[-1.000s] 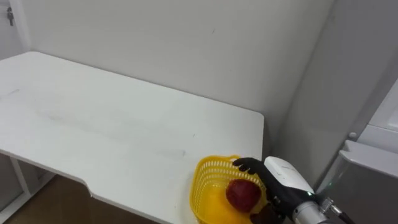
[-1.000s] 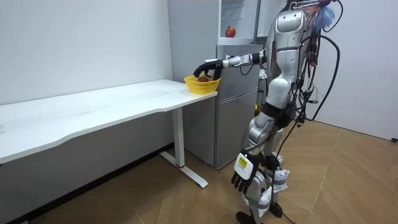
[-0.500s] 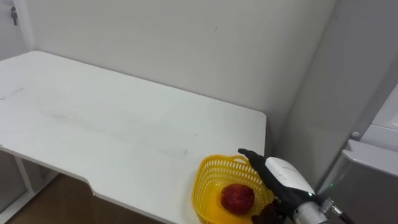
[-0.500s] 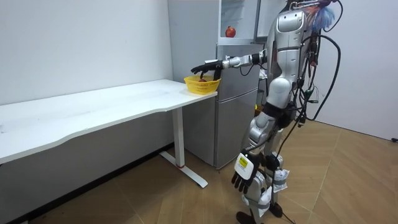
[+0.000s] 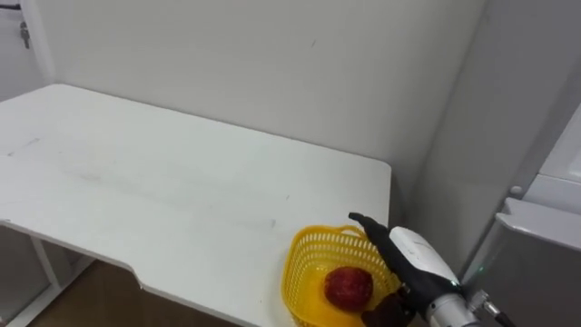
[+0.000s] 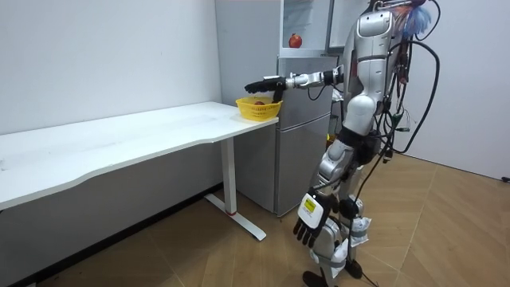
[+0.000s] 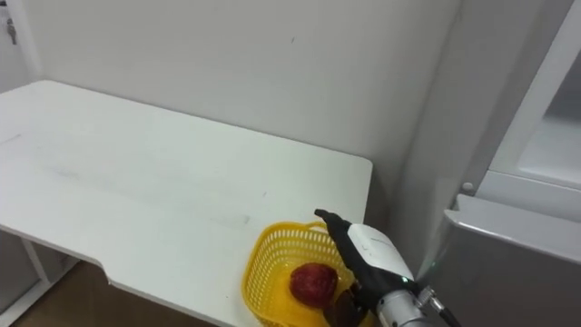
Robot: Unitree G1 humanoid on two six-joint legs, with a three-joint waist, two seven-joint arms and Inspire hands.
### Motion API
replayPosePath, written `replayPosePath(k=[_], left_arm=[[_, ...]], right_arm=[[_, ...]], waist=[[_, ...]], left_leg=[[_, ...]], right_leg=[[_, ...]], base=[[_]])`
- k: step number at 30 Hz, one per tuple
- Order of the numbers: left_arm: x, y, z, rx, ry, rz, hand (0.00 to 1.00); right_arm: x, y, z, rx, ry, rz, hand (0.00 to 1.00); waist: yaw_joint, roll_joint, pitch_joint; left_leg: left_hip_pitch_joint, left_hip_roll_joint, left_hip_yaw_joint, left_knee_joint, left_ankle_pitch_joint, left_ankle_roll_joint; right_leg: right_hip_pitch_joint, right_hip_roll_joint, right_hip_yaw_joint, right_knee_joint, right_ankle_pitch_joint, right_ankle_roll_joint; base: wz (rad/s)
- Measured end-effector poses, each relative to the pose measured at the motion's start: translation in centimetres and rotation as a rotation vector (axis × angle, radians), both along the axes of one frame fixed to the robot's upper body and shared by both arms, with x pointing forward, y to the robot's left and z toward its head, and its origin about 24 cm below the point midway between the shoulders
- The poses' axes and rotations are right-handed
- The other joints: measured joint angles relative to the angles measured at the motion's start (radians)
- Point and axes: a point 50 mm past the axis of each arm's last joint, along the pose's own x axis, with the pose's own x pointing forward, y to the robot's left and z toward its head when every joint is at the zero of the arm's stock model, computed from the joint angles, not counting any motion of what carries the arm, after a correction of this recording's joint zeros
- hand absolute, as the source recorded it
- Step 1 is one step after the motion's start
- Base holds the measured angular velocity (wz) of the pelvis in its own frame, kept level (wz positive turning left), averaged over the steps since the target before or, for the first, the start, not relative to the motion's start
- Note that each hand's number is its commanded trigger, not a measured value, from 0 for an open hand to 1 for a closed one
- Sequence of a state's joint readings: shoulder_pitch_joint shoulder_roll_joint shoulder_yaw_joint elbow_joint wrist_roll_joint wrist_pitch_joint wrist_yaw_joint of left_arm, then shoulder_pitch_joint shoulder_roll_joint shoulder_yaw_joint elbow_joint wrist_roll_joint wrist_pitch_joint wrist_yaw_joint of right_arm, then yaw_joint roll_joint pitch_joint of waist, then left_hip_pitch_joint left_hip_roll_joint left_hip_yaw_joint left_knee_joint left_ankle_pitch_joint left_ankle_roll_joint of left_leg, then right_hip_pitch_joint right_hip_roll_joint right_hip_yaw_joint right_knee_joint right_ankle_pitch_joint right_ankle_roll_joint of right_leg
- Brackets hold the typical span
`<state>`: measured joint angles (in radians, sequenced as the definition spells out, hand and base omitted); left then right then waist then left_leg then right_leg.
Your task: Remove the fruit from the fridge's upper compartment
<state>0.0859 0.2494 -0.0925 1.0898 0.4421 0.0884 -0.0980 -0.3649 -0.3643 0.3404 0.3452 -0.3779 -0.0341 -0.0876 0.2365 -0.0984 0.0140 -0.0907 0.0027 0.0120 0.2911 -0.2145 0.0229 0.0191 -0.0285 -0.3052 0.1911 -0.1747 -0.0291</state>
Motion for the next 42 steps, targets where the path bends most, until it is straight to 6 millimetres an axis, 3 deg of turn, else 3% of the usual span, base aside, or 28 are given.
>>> replayPosePath(k=[10, 15, 22, 27, 32, 36, 42], left_arm=[[-1.4, -0.3, -0.3, 0.003, 0.012, 0.024, 0.00], [-1.5, -1.1, -0.5, 0.000, -0.002, 0.039, 0.00], [-2.5, -1.1, -0.8, 0.011, 0.028, 0.052, 0.00], [-2.9, -1.3, -0.9, -0.001, 0.028, 0.056, 0.00], [-3.4, -1.8, -1.0, -0.015, 0.033, 0.058, 0.00], [-4.3, -2.3, -1.2, -0.029, 0.046, 0.065, 0.00], [-5.6, -2.6, -1.4, -0.024, 0.043, 0.111, 0.00]], right_arm=[[-1.1, 2.2, 6.5, 0.206, -0.286, 0.099, 0.00], [-2.9, 2.6, 7.5, 0.328, -0.327, 0.122, 0.00], [-4.0, 1.7, 8.5, 0.453, -0.395, 0.069, 0.00], [-5.5, 1.5, 7.5, 0.492, -0.382, 0.047, 0.00], [-6.7, 1.1, 7.0, 0.483, -0.385, 0.016, 0.00], [-8.3, 1.2, 8.0, 0.536, -0.441, 0.018, 0.00], [-9.1, -0.1, 8.4, 0.584, -0.529, -0.051, 0.00]], waist=[[-0.081, 0.018, -0.0082], [-0.097, 0.039, -0.0167], [-0.153, 0.053, -0.0156], [-0.181, 0.065, -0.0194], [-0.184, 0.087, -0.0174], [-0.201, 0.101, -0.0190], [-0.218, 0.095, -0.0188]], left_leg=[[0.028, 0.003, 0.024, -0.008, 0.001, 0.002], [0.056, 0.006, 0.046, -0.023, 0.000, 0.005], [0.074, 0.014, 0.072, -0.024, 0.000, 0.005], [0.086, 0.019, 0.101, -0.033, 0.000, 0.004], [0.101, 0.020, 0.130, -0.049, 0.000, 0.004], [0.105, 0.020, 0.139, -0.056, 0.000, 0.004], [0.121, 0.019, 0.151, -0.071, 0.000, 0.003]], right_leg=[[0.008, 0.002, 0.031, 0.005, 0.001, 0.001], [0.018, 0.001, 0.057, 0.012, 0.003, 0.004], [0.025, 0.007, 0.083, 0.015, 0.007, 0.002], [0.019, 0.012, 0.114, 0.013, 0.009, -0.001], [0.014, 0.014, 0.138, 0.013, 0.009, 0.000], [0.013, 0.015, 0.142, 0.009, 0.008, 0.002], [0.018, 0.018, 0.162, 0.006, 0.006, 0.004]], base=[[-0.06], [-0.16], [-0.12], [-0.18], [-0.15], [-0.05], [-0.05]])
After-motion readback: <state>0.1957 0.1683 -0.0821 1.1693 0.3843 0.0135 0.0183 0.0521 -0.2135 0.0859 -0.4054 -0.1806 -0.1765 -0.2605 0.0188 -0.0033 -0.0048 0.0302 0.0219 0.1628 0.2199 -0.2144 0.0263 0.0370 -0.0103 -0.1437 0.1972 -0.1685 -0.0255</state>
